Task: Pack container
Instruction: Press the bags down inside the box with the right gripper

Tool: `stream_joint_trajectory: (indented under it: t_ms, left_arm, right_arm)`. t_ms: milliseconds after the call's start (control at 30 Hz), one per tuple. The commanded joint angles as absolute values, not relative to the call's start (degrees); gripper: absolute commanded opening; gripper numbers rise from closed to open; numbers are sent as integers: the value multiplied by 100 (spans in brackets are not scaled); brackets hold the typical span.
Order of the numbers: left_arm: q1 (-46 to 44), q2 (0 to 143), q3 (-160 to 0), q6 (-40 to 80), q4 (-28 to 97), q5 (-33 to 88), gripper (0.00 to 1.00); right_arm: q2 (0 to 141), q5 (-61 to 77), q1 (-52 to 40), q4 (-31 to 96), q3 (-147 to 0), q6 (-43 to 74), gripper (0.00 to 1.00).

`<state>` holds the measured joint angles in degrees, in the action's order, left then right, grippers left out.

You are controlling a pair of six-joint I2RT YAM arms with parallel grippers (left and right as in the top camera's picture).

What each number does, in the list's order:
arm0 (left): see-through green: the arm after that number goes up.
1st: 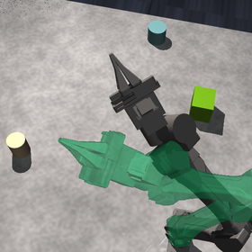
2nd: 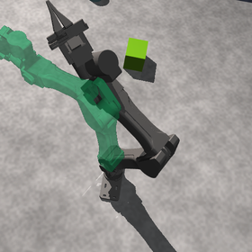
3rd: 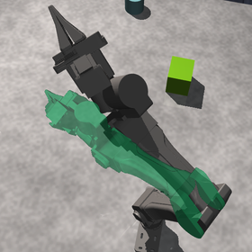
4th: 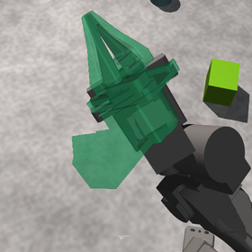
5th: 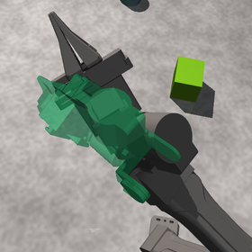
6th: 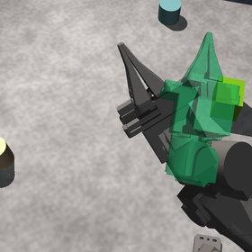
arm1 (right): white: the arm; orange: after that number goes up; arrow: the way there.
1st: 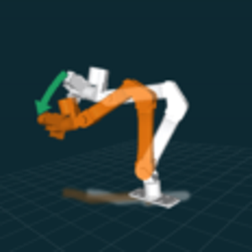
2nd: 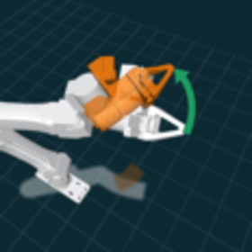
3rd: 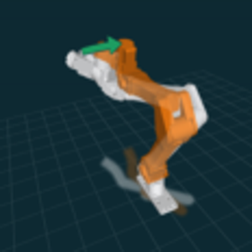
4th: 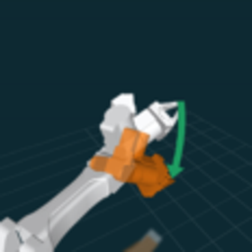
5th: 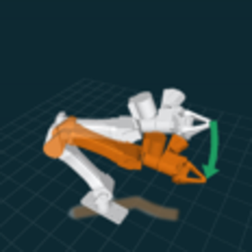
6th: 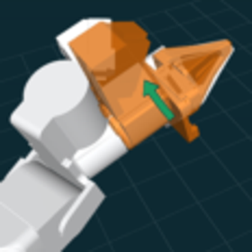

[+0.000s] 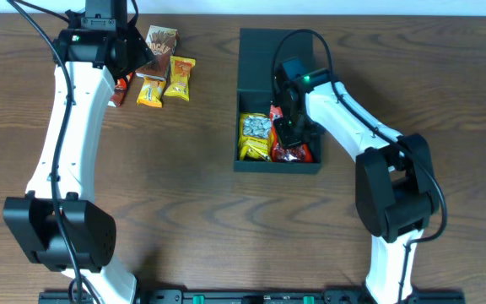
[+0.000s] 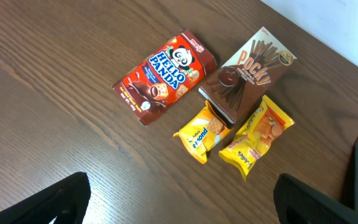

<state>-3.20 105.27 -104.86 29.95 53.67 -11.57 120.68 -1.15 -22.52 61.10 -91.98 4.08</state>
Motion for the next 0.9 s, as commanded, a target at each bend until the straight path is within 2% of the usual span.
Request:
stream_joint_trajectory:
  t_ms: [0, 533, 700, 867]
  left_arm:
    - [-290, 10479, -10525, 2956, 5369, -1262, 95]
    - [-290, 10479, -10525, 2952, 5371, -1262, 95]
    - [-290, 10479, -10523, 2864, 5378, -1262, 95]
    - [-290, 10488, -10510, 2753, 5404, -1260, 95]
  right_arm:
    - [11942, -709, -2259, 6165, -9419, 408, 2]
    - [11915, -685, -2259, 5631, -8853, 126, 1]
    - [11714, -58, -2274, 5734, -9268, 145, 1]
    - [11205, -276, -2322, 5929, -9867, 145, 2]
